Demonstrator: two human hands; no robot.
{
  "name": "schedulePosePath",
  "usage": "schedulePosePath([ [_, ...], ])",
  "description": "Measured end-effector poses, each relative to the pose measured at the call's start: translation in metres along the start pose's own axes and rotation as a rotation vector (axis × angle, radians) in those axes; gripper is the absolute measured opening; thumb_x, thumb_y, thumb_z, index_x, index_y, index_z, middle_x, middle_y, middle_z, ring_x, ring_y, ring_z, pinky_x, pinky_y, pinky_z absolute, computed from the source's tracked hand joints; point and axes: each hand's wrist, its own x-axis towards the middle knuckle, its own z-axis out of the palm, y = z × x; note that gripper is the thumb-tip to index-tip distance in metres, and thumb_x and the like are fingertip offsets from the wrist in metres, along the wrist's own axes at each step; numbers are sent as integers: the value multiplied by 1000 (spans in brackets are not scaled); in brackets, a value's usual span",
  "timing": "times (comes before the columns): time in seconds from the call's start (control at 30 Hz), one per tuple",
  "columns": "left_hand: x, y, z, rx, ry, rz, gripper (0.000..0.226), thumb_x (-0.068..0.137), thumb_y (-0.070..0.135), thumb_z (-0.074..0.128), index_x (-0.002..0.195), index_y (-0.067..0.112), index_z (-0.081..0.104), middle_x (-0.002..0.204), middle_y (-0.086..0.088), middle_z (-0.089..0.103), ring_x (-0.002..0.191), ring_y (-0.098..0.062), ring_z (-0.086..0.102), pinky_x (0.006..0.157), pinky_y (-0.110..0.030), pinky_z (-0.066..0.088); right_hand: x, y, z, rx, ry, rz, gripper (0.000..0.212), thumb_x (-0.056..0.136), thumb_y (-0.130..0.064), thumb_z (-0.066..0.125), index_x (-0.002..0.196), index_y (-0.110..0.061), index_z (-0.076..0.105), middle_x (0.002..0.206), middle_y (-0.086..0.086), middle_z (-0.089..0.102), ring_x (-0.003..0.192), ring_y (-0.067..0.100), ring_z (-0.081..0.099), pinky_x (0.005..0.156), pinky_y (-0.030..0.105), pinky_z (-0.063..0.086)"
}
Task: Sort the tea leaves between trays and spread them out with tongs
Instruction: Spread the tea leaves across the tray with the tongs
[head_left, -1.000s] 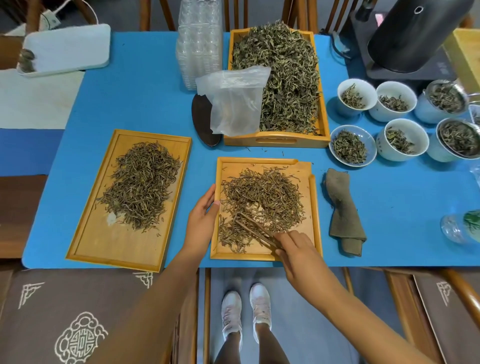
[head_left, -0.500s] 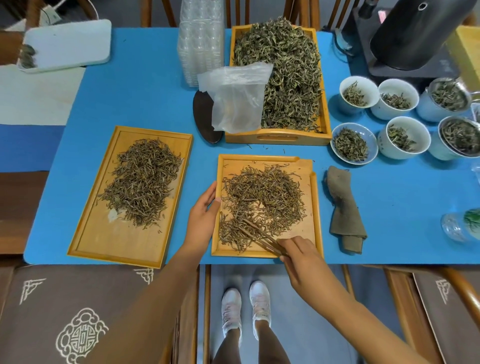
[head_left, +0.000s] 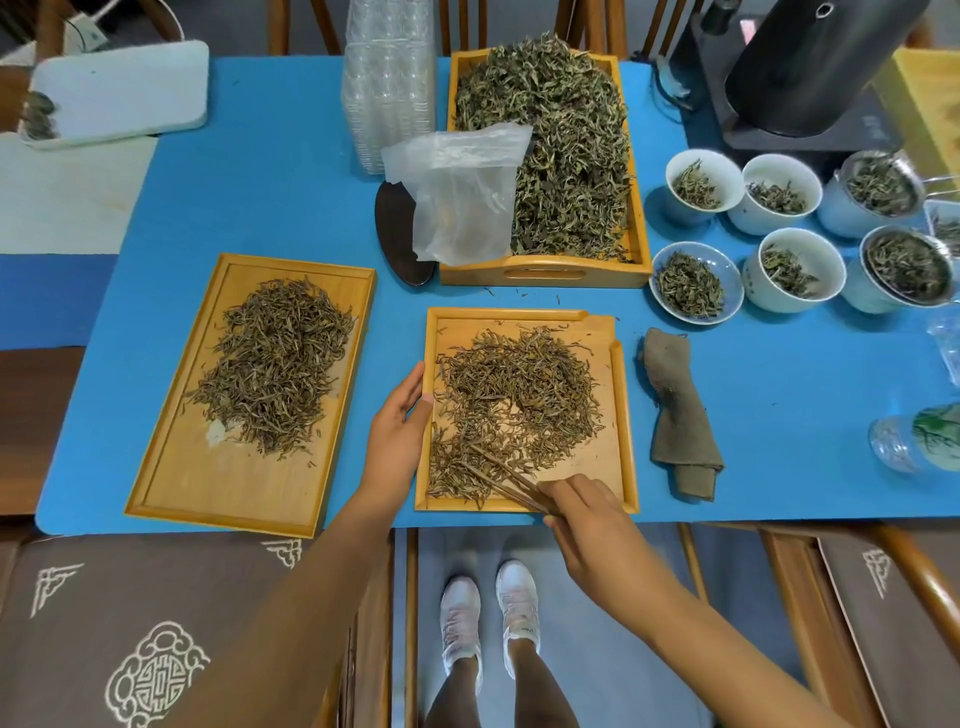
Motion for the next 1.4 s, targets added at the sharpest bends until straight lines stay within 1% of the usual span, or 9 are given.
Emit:
schedulePosePath([
  [0.17, 1, -2, -1, -9, -2, -3, 42, 95, 21, 52, 135, 34, 45, 130, 21, 44, 122, 2, 40, 92, -15, 32, 9, -1, -7, 37, 85, 40, 23, 91, -10, 49, 114, -10, 54, 103, 9, 54, 94, 23, 47, 80, 24, 34],
  [0.33, 2, -3, -1, -29, 0, -1, 43, 95, 17, 51, 135, 31, 45, 133, 17, 46, 125, -2, 41, 98, -20, 32, 30, 3, -16, 46, 158, 103, 25, 92, -10, 48, 116, -5, 53, 104, 13, 55, 96, 27, 49, 82, 31, 38],
  [0.47, 1, -2, -1, -14, -8, 9, 43, 95, 18, 51, 136, 31, 44, 132, 19, 45, 123, 1, 40, 94, -15, 32, 40, 3, -15, 26, 157, 127, 24, 92, -8, 47, 115, -4, 52, 102, 14, 54, 96, 28, 48, 81, 31, 37],
  [0.57, 1, -2, -1, -19, -5, 1, 43, 95, 18, 51, 136, 32, 45, 130, 21, 45, 120, 3, 40, 90, -11, 33, 44, 2, -11, 4, 119, 105, 26, 91, -7, 46, 116, -5, 51, 104, 14, 53, 99, 27, 46, 83, 32, 37],
  [0.77, 0, -1, -1, -23, -6, -3, 43, 95, 19, 51, 134, 34, 45, 132, 21, 45, 122, 3, 40, 92, -13, 33, 45, 4, -11, -12, 103, 126, 27, 90, -6, 45, 116, -5, 51, 105, 14, 52, 99, 28, 46, 84, 33, 37],
  [0.87, 0, -2, -2, -7, -11, 5, 43, 95, 21, 52, 134, 36, 45, 131, 23, 44, 122, 3, 40, 92, -13, 32, 43, 1, -9, -7, 61, 87, 28, 91, -8, 46, 119, -7, 50, 108, 12, 52, 100, 26, 46, 85, 31, 36],
  [1.03, 1, -2, -2, -14, -18, 1, 42, 94, 20, 53, 132, 39, 46, 130, 24, 43, 122, 3, 39, 95, -16, 32, 51, -3, -18, 36, 145, 93, 28, 91, -7, 48, 119, -7, 51, 106, 12, 54, 100, 26, 47, 83, 29, 37],
  [1.17, 2, -2, -2, -7, -10, 0, 43, 94, 19, 53, 135, 34, 45, 131, 20, 45, 123, 0, 41, 99, -20, 31, 67, -4, -20, 25, 111, 129, 27, 92, -7, 46, 119, -6, 49, 111, 14, 52, 103, 27, 45, 87, 31, 36],
  [1.4, 1, 0, -1, 11, -4, -1, 43, 95, 18, 52, 136, 32, 45, 130, 20, 46, 121, 1, 42, 98, -19, 32, 83, -9, -20, 2, 76, 141, 27, 94, -10, 42, 120, -5, 47, 115, 15, 51, 105, 28, 44, 91, 34, 36],
])
